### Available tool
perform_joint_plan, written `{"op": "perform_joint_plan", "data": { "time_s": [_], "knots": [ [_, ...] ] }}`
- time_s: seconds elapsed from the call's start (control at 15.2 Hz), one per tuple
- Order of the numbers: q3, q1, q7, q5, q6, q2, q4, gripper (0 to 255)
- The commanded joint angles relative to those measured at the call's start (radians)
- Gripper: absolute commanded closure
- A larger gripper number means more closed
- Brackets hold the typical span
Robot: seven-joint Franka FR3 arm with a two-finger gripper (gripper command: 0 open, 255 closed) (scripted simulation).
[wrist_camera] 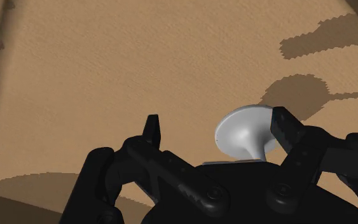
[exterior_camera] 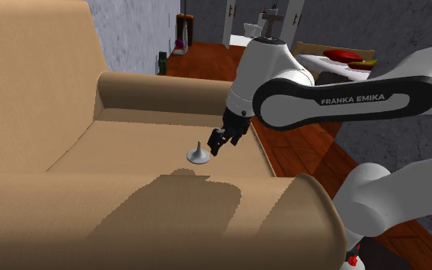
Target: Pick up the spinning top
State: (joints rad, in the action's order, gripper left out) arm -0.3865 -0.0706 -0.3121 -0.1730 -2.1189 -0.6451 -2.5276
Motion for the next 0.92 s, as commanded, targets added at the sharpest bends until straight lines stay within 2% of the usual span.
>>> {"op": "perform_joint_plan", "data": {
  "time_s": [0.0, 0.2, 0.66, 0.79, 0.86],
  "knots": [
    [-0.05, 0.005, -0.042, 0.004, -0.089, 0.05, 0.011, 0],
    [-0.11, 0.021, -0.094, 0.023, -0.181, 0.107, 0.03, 0],
    [-0.14, 0.027, -0.111, 0.025, -0.295, 0.149, -0.042, 0],
    [-0.14, 0.027, -0.111, 0.025, -0.295, 0.149, -0.042, 0],
    [-0.139, 0.027, -0.11, 0.024, -0.293, 0.148, -0.042, 255]
  ]
}}
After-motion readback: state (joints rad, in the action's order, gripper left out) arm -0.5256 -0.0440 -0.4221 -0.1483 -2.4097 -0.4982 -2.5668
